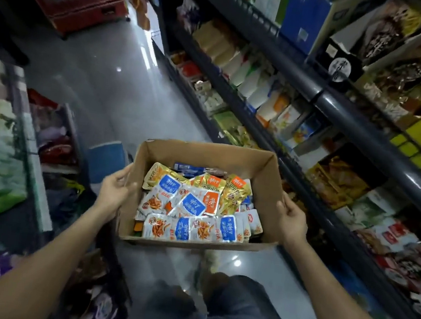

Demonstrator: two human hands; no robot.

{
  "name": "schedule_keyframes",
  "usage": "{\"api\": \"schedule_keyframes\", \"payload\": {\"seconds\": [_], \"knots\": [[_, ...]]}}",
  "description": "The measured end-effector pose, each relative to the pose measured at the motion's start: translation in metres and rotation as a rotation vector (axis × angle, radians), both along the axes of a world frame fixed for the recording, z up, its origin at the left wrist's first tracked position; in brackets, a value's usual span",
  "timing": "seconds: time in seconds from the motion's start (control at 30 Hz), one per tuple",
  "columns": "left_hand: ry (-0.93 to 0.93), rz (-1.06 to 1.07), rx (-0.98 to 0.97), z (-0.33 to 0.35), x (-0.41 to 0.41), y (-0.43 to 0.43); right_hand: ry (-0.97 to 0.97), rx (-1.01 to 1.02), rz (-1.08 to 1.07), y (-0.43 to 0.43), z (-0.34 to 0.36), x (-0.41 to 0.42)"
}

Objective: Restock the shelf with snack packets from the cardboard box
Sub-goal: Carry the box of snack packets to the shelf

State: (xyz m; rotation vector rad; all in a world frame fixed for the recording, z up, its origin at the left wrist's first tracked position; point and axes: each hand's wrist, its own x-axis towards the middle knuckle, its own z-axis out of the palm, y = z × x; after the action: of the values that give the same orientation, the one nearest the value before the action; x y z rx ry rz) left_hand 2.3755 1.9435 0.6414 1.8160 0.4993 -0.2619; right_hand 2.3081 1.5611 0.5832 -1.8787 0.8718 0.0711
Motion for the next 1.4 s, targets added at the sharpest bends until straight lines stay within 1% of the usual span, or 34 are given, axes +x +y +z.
{"api": "schedule_keyframes", "payload": {"seconds": [0.17, 0.33, 0.47, 0.57, 0.67, 0.77, 0.9, 1.0, 1.1, 1.3, 1.4], "knots": [[0.06, -0.042, 0.01, 0.001, 0.107, 0.008, 0.011, -0.004, -0.059, 0.012, -0.002, 0.078], [0.054, -0.203, 0.017, -0.006, 0.209, 0.01, 0.012, 0.012, -0.152, 0.029, -0.008, 0.136], [0.074, -0.333, 0.033, -0.015, 0.29, 0.003, -0.005, 0.067, -0.308, 0.052, -0.026, 0.166], [0.108, -0.461, -0.001, -0.019, 0.344, 0.004, 0.034, 0.009, -0.441, 0.081, -0.024, 0.18], [0.117, -0.609, -0.041, -0.015, 0.389, 0.0, -0.023, 0.01, -0.574, 0.108, -0.022, 0.193], [0.142, -0.673, 0.007, -0.02, 0.433, -0.009, -0.045, 0.032, -0.681, 0.127, -0.025, 0.203], [0.137, -0.761, 0.034, -0.024, 0.461, -0.028, -0.038, 0.006, -0.769, 0.14, -0.027, 0.21], [0.128, -0.768, 0.028, -0.03, 0.47, -0.039, -0.065, -0.01, -0.789, 0.142, -0.034, 0.213], [0.132, -0.782, 0.041, -0.038, 0.478, -0.043, -0.033, -0.014, -0.799, 0.142, -0.041, 0.216], [0.152, -0.852, 0.055, -0.053, 0.507, -0.05, 0.004, 0.031, -0.849, 0.158, -0.053, 0.229], [0.17, -0.917, 0.057, -0.065, 0.532, -0.051, 0.008, 0.052, -0.911, 0.175, -0.063, 0.241]]}}
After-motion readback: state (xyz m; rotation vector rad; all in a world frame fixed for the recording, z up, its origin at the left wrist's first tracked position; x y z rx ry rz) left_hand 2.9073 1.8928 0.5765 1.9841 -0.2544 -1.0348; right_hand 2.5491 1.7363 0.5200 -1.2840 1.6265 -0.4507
